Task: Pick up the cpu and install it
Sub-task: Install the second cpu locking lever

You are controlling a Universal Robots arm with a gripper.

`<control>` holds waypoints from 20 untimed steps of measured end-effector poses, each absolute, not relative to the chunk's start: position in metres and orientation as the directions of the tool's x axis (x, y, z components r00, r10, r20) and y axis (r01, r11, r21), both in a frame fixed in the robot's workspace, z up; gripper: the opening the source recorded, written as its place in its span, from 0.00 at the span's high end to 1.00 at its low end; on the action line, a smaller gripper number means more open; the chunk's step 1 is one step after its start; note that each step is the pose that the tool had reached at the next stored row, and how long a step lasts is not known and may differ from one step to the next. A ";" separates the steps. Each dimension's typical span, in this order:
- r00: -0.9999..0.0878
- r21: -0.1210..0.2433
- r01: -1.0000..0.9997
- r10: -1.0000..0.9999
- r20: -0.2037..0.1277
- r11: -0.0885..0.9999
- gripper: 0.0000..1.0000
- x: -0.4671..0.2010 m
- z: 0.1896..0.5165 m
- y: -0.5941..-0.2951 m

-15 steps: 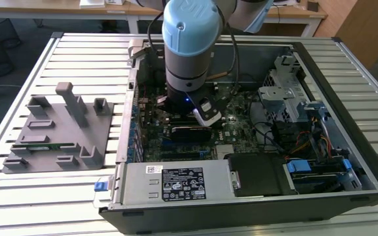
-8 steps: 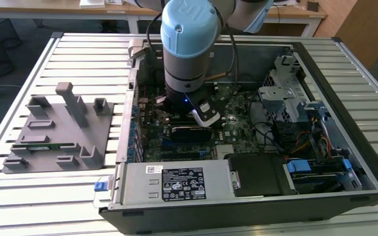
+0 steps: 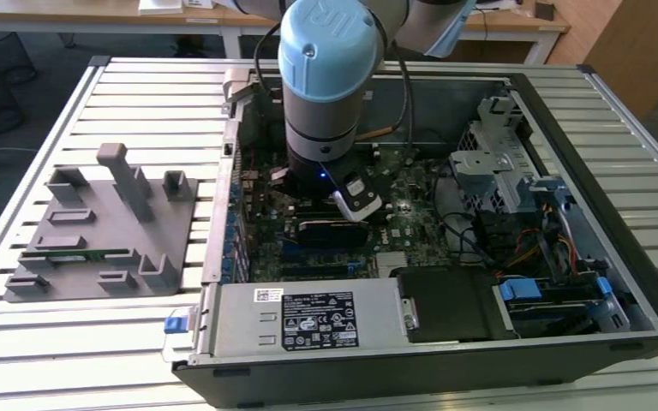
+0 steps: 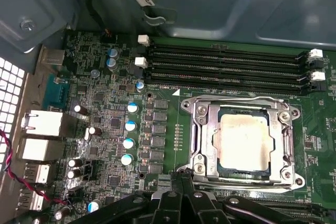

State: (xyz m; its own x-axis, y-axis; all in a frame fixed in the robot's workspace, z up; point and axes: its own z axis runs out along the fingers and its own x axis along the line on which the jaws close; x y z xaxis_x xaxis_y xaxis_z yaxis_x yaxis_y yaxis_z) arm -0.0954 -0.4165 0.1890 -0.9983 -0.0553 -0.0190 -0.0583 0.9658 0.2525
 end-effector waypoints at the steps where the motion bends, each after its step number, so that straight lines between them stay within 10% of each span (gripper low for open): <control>1: -0.998 0.252 -0.058 -0.055 -0.019 0.966 0.89 -0.095 0.189 -0.416; 20: -0.998 0.254 -0.058 -0.055 -0.019 0.965 0.89 -0.095 0.190 -0.413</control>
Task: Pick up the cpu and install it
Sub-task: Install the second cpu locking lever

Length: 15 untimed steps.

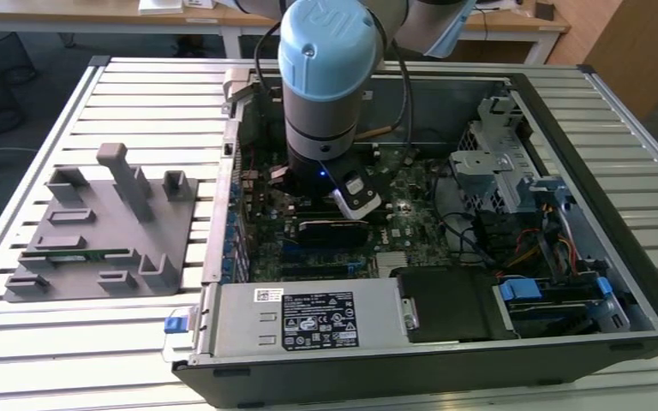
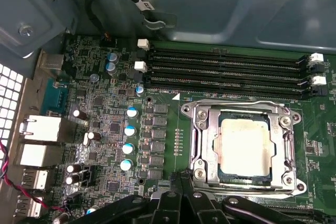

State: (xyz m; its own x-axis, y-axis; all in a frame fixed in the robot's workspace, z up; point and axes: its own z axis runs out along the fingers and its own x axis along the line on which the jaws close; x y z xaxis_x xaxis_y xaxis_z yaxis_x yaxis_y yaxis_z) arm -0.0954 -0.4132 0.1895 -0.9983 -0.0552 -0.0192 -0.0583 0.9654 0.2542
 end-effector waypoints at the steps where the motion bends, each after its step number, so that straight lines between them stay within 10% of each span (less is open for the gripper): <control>1: -0.998 0.254 -0.058 -0.055 -0.019 0.965 0.89 -0.095 0.190 -0.413; 15: -0.998 0.251 -0.058 -0.055 -0.019 0.966 0.89 -0.096 0.193 -0.412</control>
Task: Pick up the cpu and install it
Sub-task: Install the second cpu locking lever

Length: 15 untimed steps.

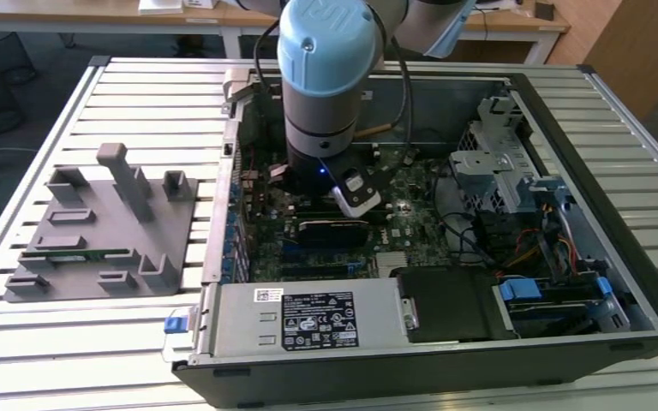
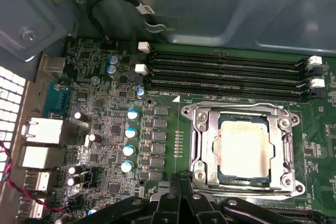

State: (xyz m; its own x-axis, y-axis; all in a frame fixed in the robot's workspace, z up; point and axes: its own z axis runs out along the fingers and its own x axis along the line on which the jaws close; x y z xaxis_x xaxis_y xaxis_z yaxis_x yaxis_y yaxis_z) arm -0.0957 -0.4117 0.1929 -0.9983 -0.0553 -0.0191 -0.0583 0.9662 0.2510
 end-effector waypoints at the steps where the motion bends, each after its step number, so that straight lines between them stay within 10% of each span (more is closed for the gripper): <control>1: -0.998 0.251 -0.058 -0.055 -0.019 0.966 0.89 -0.096 0.193 -0.412; 15: -0.998 0.245 -0.058 -0.055 -0.019 0.968 0.89 -0.096 0.191 -0.410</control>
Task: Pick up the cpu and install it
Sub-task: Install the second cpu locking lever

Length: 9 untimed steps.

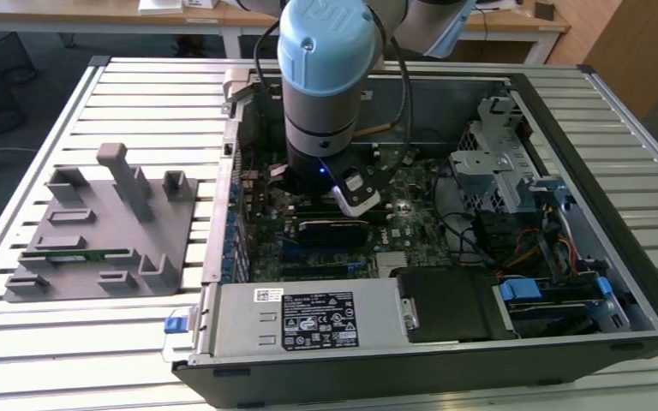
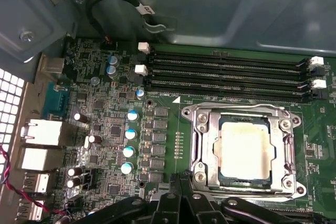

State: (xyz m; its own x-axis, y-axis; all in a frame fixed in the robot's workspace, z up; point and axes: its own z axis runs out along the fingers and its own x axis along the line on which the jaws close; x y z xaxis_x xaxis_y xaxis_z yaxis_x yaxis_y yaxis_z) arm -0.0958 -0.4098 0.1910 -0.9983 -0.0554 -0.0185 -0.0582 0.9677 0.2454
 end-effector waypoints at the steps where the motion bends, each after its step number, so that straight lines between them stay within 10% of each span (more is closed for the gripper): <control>1: -0.998 0.244 -0.058 -0.055 -0.018 0.968 0.89 -0.096 0.191 -0.410; 9: -0.998 0.243 -0.058 -0.055 -0.019 0.968 0.89 -0.096 0.194 -0.410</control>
